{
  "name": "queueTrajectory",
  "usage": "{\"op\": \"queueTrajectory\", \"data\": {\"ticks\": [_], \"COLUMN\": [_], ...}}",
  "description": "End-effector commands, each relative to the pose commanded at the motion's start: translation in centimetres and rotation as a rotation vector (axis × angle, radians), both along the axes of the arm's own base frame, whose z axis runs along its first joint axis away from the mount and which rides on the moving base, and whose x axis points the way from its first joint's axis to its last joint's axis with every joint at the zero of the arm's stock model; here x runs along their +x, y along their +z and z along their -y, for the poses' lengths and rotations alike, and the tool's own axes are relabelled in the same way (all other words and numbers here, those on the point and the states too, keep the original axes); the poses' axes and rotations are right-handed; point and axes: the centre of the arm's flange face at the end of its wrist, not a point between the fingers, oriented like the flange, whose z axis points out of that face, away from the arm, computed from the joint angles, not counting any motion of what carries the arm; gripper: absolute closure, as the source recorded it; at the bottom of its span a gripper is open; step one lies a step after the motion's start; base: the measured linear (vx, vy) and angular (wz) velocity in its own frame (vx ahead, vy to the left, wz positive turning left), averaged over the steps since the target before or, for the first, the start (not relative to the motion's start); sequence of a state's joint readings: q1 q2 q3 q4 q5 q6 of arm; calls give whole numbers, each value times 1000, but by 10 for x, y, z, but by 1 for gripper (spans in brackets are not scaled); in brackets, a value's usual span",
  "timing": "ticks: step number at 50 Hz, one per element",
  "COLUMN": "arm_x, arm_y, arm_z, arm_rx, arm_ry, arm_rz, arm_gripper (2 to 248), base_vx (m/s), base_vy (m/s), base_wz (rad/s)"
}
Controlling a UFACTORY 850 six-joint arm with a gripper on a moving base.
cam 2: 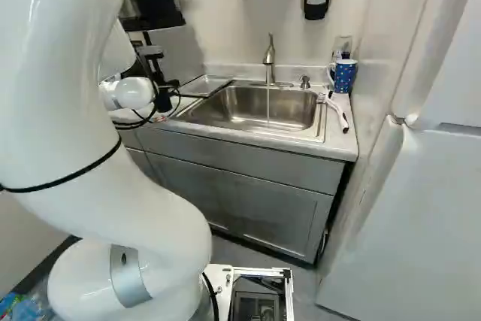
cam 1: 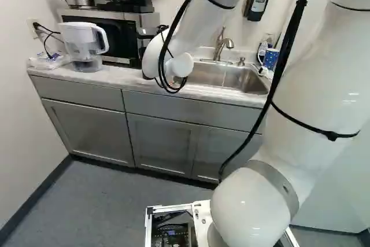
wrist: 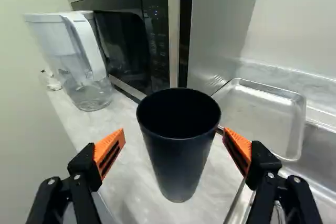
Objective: Rinse the cup and place it in the tray
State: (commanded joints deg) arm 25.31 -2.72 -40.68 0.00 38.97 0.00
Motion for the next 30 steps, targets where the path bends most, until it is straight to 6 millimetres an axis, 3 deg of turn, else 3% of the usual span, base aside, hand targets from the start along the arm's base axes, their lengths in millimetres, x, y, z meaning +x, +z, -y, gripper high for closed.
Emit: {"op": "queueTrajectory", "data": {"ticks": [27,28,30], "arm_x": [1,1,1], "arm_y": [-7,-7,-7], "arm_z": [0,0,0], "arm_rx": [-3,-3,-3], "arm_ry": [0,0,0], "arm_rz": [-6,-6,-6], "arm_gripper": [3,34,34], "base_vx": [0,0,0], "base_vy": [0,0,0], "base_wz": [0,0,0]}}
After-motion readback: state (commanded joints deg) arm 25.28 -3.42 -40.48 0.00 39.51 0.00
